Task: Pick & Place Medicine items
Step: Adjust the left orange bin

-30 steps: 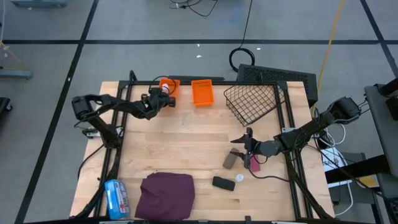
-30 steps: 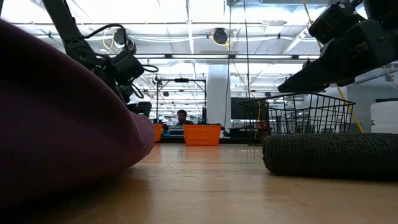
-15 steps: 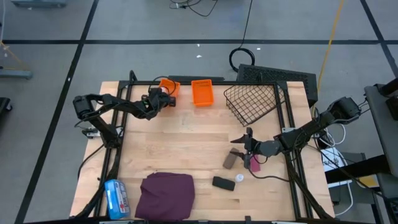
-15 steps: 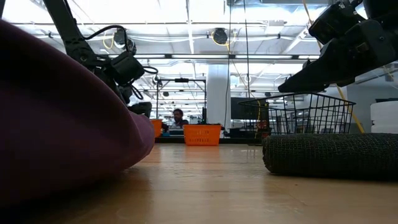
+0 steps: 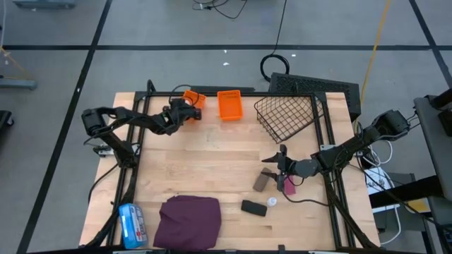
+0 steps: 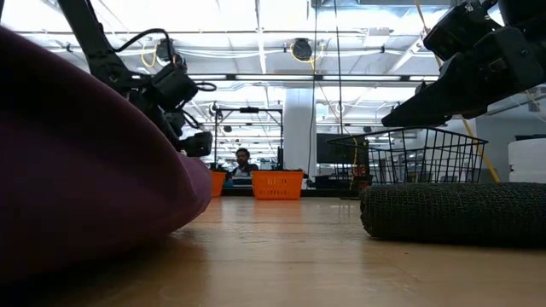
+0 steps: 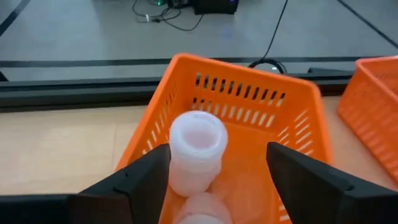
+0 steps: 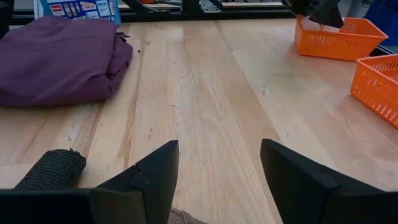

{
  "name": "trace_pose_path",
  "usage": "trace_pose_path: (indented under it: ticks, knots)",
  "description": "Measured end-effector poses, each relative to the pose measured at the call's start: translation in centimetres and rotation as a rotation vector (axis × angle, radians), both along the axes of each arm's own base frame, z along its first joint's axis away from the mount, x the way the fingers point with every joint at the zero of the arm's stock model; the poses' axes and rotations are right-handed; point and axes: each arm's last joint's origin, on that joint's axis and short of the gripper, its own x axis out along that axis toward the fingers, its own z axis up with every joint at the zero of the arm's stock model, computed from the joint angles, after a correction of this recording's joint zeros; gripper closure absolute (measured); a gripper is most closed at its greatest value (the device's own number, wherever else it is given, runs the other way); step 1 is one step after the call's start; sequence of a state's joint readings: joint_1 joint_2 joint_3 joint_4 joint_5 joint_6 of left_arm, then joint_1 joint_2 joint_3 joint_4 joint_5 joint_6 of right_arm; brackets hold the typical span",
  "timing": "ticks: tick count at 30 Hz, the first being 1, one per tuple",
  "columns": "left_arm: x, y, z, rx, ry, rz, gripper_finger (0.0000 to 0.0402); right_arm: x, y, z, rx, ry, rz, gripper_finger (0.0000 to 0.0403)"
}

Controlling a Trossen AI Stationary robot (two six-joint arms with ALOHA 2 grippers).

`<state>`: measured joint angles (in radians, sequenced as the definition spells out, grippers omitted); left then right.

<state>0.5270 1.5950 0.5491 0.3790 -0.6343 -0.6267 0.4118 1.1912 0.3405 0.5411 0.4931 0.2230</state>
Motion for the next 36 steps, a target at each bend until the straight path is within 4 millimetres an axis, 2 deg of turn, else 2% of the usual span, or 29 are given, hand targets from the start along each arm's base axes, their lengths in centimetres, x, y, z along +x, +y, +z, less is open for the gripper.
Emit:
trace_pose_path:
  ticks: [8,13,20,24,28,36]
  knots:
    - [-0.5,-0.3,3.2,0.088,-0.023,-0.047,0.0149,0.0,0.0,0.0,0.023,-0.003,-0.004,0.0183]
    - [-1.0,-0.9,5.7,0.149,-0.077,-0.072,0.015,0.0,0.5,0.3,0.122,-0.003,0.129,0.0187]
    - [-1.1,-4.0,9.6,0.251,-0.152,-0.253,0.015,-1.6,2.2,1.9,0.074,-0.047,0.357,0.0188]
    - [-1.2,-6.1,11.2,0.299,-0.197,-0.343,0.015,-3.0,4.0,3.5,0.016,0.02,0.359,0.0188]
    - [-1.3,-7.5,12.0,0.317,-0.229,-0.385,0.0147,-4.4,5.9,3.7,-0.014,0.164,0.279,0.0188]
    - [-0.8,-8.6,11.8,0.298,-0.251,-0.396,0.0147,-6.4,8.9,0.8,0.085,0.306,0.247,0.0188]
